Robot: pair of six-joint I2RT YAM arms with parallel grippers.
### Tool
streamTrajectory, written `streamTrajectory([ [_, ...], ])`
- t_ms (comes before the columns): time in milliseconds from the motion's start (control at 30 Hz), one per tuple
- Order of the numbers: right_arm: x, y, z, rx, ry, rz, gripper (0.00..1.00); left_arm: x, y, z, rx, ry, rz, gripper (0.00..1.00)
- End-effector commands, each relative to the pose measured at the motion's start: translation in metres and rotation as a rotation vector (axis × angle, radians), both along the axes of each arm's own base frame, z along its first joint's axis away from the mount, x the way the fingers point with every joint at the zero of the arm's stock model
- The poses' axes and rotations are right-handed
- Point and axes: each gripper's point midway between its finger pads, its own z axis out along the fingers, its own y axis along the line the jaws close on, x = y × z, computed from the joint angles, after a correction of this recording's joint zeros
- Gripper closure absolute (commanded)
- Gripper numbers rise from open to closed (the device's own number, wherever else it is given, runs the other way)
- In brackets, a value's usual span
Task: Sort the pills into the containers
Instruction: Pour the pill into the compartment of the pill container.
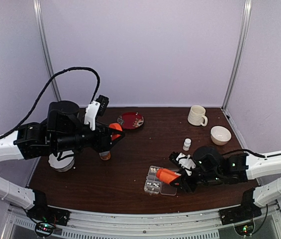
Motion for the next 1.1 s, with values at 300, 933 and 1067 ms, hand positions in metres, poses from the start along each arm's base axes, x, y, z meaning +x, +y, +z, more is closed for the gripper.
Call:
streamTrajectory([
  [300,0.012,-0.002,0.021,-0.063,-0.023,-0.034,1.0,-0.003,-0.009,0.004,-0.006,-0.018,-0.043,0.85],
  [933,0.018,-0.006,0.014,-0.165,-0.005,-0.054,1.0,-0.003,-0.01,0.0,0.005,-0.01,-0.049,0.85],
  [1067,0.017,-0.006,0.005,-0.163,0.001,-0.058,1.0,-0.003,-0.012,-0.001,0.008,-0.008,-0.052,0.85],
])
